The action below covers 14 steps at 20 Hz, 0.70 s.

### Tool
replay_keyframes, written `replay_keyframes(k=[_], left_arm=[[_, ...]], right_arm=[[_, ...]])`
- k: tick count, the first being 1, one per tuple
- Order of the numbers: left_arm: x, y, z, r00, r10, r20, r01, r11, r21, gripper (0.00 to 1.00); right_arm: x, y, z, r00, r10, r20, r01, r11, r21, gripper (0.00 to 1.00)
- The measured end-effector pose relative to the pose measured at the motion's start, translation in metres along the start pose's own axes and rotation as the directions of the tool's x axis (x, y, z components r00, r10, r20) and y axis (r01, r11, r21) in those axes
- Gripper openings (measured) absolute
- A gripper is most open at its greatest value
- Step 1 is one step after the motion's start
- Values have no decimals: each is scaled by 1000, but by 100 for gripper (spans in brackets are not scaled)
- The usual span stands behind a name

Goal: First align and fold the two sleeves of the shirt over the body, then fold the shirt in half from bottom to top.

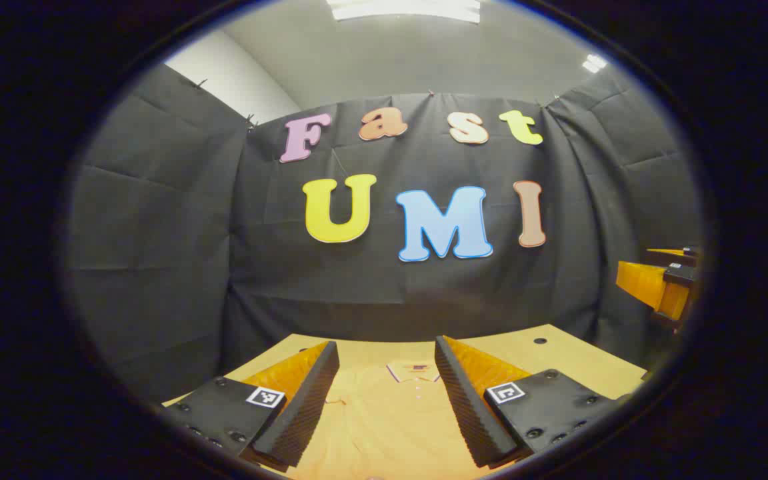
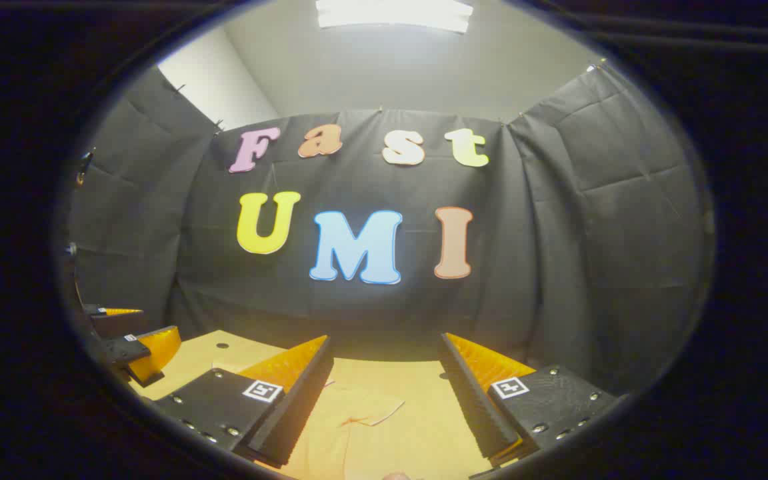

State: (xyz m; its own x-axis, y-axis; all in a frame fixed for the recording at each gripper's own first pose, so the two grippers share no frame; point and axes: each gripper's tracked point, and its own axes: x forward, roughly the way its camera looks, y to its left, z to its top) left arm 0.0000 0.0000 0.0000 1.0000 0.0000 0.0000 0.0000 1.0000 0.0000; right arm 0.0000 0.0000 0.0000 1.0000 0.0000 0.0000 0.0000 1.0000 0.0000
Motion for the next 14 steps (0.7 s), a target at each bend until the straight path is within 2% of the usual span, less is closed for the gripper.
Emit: replay_keyframes(k=[5,9,11,14], left_arm=[[5,16,4,995,101,15,-100,994,-48,96],[8,21,2,990,141,5,-141,988,-64,94],[12,24,2,987,158,2,-157,986,-62,93],[13,20,1,991,137,-5,-137,989,-63,94]], right_arm=[[37,26,-27,998,56,-23,-58,994,-96,98],[65,37,-47,989,125,-78,-129,990,-52,98],[80,31,-51,990,115,-82,-119,992,-48,98],[93,22,-54,993,80,-90,-85,995,-46,98]])
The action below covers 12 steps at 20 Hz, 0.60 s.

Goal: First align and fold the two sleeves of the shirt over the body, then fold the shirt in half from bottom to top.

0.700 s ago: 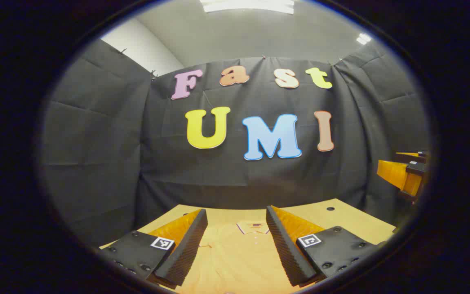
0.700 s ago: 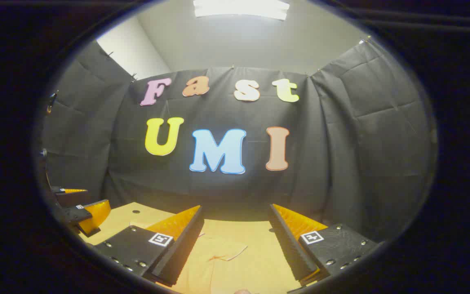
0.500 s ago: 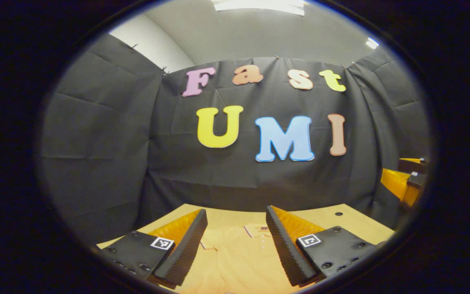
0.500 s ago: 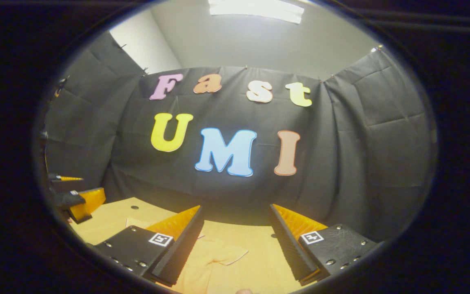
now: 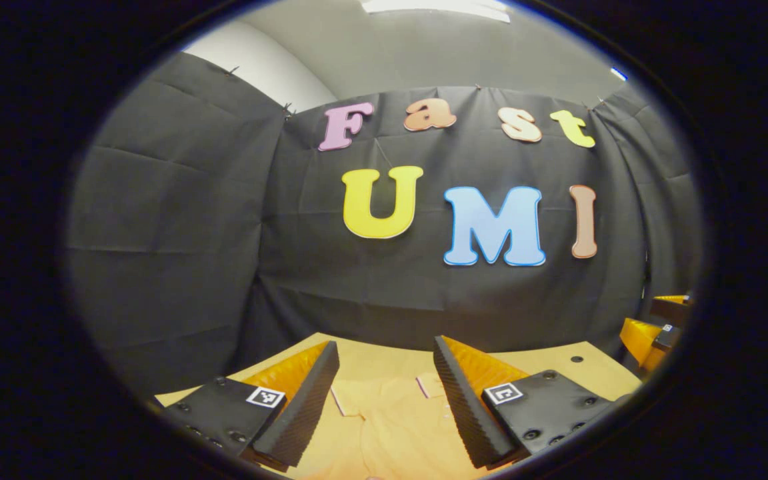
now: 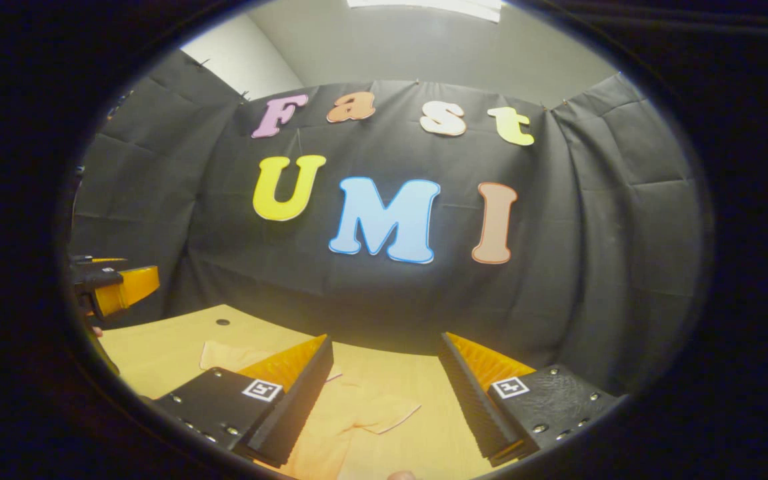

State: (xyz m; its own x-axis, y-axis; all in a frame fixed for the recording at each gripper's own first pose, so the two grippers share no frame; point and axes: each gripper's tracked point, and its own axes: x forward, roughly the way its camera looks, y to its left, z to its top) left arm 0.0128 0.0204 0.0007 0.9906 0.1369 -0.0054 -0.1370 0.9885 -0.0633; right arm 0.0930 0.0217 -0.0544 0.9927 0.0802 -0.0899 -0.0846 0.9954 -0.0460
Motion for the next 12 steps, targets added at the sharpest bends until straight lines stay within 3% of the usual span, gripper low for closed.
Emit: replay_keyframes(k=[6,12], left_arm=[[8,-3,1,999,-54,5,53,998,41,93],[8,-12,-4,994,-106,-19,106,994,24,94]], right_arm=[[14,-7,-8,998,-48,-40,49,999,17,98],[29,-2,-26,992,-69,-104,71,997,15,98]])
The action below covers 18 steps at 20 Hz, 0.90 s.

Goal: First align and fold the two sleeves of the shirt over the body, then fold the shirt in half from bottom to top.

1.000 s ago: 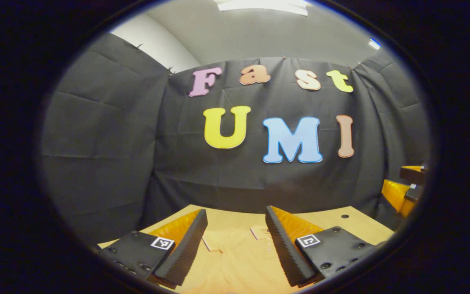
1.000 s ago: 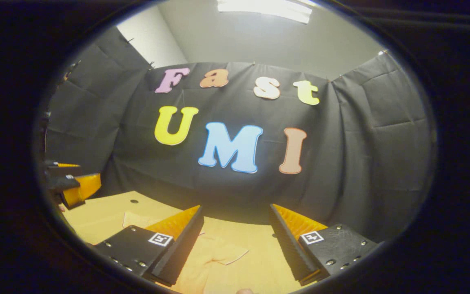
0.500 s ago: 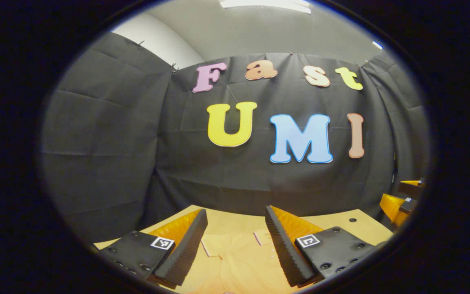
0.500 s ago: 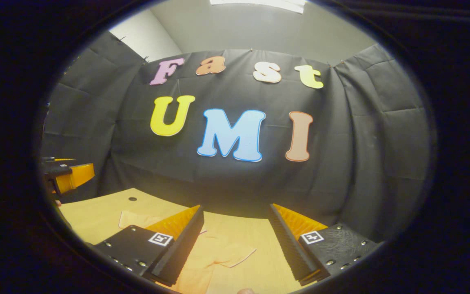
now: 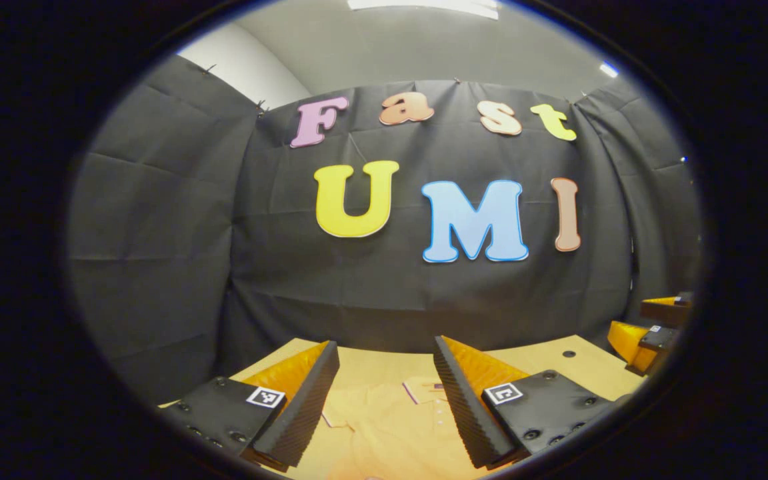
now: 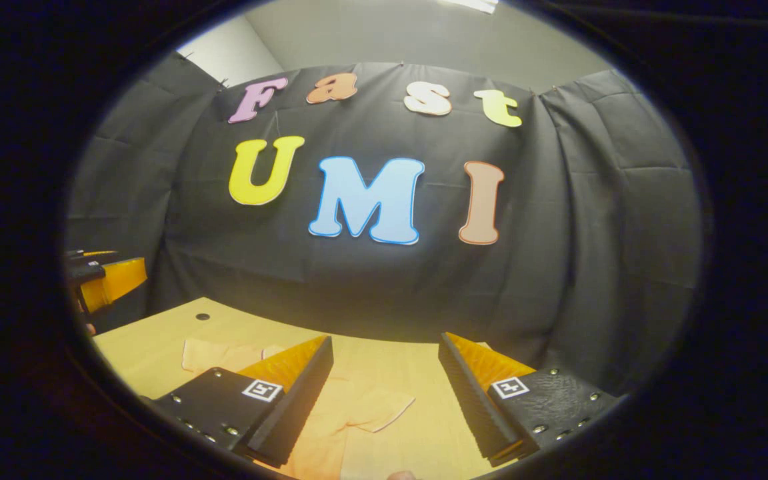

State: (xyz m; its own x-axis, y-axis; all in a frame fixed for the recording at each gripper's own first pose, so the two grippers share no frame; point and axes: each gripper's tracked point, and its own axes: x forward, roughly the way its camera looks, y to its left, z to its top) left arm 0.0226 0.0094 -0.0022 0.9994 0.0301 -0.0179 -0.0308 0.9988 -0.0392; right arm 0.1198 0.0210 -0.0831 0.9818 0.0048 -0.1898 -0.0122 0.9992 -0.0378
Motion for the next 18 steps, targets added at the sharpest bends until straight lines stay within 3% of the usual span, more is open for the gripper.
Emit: replay_keyframes(k=[10,18], left_arm=[[3,2,-8,1000,-13,-26,13,1000,3,94],[1,7,-16,998,7,-56,-8,1000,-6,93]], right_arm=[[67,-9,-60,978,-16,-206,30,998,61,99],[117,-18,-118,921,-46,-386,84,993,81,99]])
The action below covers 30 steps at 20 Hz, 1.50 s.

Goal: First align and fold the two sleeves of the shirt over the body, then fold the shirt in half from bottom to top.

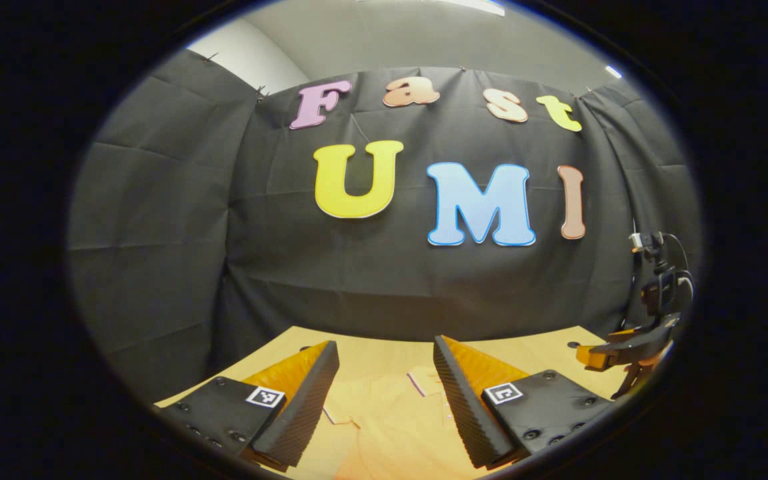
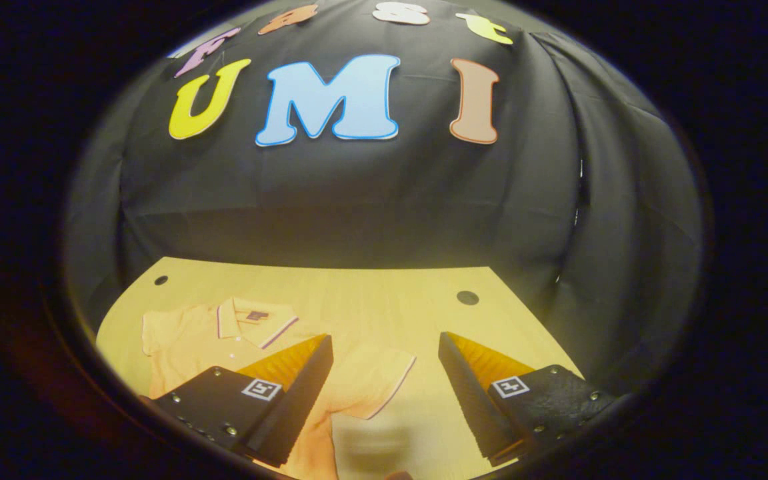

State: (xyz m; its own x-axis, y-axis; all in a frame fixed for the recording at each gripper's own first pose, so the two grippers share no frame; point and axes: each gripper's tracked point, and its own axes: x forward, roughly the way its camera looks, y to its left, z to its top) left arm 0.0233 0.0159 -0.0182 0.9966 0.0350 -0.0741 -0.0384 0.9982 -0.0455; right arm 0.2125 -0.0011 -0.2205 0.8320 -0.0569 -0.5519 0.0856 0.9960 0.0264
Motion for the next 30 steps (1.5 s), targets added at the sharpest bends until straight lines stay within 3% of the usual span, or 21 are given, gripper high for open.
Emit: replay_keyframes(k=[6,14,22,29,30], left_arm=[[-5,8,-3,999,37,-17,-36,999,10,94],[-12,26,-7,995,89,-34,-86,994,71,94],[-18,27,-10,993,102,-54,-98,992,74,94],[-24,30,-13,989,131,-73,-126,990,66,94],[-24,30,-13,988,134,-74,-129,990,64,94]], right_arm=[[42,-1,-31,992,12,-126,-8,999,34,99],[96,-19,-78,964,-26,-264,44,997,64,99],[115,-18,-109,939,-25,-344,38,999,31,99],[121,-14,-120,929,13,-370,13,998,68,99],[121,-11,-120,927,29,-374,2,997,82,90]])
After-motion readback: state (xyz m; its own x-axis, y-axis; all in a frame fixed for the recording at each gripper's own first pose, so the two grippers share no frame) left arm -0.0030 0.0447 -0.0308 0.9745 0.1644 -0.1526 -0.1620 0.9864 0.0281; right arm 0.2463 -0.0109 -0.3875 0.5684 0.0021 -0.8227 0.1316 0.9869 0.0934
